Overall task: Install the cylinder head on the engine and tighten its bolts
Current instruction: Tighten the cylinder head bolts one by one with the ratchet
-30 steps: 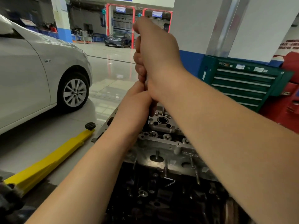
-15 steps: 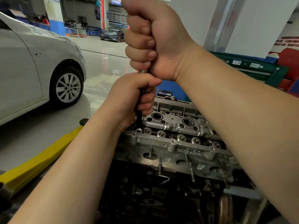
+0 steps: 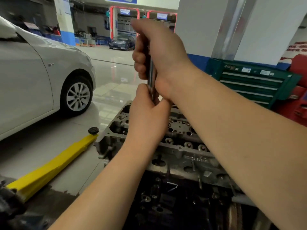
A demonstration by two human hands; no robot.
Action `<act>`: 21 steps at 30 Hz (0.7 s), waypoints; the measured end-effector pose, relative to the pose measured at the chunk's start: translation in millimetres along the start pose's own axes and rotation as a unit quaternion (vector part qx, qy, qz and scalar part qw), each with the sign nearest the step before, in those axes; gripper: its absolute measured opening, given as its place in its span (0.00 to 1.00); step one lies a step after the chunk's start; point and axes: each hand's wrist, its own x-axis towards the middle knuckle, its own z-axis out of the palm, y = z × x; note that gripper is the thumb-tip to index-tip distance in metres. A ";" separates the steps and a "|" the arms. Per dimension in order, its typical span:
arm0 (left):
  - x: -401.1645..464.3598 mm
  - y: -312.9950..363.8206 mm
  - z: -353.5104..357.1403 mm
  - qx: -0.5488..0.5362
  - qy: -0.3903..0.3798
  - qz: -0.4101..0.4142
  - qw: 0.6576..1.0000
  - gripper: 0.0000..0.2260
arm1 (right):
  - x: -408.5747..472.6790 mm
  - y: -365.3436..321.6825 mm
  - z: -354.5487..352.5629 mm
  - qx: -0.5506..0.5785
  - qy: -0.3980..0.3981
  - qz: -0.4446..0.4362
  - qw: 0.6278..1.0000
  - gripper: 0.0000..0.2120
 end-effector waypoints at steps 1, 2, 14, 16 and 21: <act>1.9 2.3 1.8 0.018 0.026 0.003 0.999 0.08 | 0.9 -0.3 -3.4 0.031 -0.045 0.003 0.998 0.20; 6.8 2.8 3.8 0.031 0.046 0.002 0.998 0.09 | 0.8 -0.7 -9.4 0.061 -0.082 0.013 0.995 0.20; 33.6 9.9 -18.4 -0.134 -0.183 -0.117 0.967 0.12 | 1.6 -4.3 -6.0 0.031 -0.025 0.062 0.997 0.23; 24.5 15.3 -14.5 -0.015 -0.094 -0.077 0.992 0.03 | 0.7 -2.0 6.1 -0.070 0.095 0.019 0.993 0.19; 13.9 4.5 4.2 0.154 0.005 -0.061 0.986 0.03 | 3.9 -1.2 16.7 -0.025 0.225 0.022 0.974 0.34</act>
